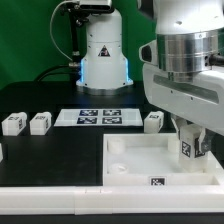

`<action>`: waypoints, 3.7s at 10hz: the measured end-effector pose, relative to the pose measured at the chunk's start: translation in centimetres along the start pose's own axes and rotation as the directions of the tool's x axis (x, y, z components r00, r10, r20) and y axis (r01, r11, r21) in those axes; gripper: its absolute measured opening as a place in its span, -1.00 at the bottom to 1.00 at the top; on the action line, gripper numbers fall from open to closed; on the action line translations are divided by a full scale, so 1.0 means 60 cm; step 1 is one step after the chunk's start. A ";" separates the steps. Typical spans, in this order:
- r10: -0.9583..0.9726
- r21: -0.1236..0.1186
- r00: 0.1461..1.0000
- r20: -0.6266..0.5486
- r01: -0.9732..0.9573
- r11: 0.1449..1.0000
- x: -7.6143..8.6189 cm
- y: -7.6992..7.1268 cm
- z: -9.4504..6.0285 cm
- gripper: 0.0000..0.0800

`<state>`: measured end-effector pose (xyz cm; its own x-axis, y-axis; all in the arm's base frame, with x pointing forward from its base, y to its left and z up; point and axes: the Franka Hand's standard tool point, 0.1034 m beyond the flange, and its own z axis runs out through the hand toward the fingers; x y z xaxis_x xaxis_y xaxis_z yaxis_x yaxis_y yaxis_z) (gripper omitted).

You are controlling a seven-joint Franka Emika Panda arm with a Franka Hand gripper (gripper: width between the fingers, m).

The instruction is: Assemble one leg

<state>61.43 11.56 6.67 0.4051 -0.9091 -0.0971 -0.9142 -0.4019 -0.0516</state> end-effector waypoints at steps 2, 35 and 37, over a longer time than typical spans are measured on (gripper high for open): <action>-0.067 0.000 0.998 0.000 0.067 0.998 0.000 0.000 0.000 -0.27; -0.062 0.002 0.997 -0.036 0.062 0.998 -0.002 -0.005 -0.003 0.57; -0.344 -0.007 0.938 -0.038 0.344 0.939 -0.001 -0.005 -0.003 0.61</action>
Offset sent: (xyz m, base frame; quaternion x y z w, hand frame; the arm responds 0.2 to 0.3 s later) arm -0.0022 0.0046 0.0026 0.0011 -0.0124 -0.1674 0.9858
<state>61.69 11.75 6.90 0.6942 -0.7189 -0.0355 -0.7192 -0.6908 -0.0748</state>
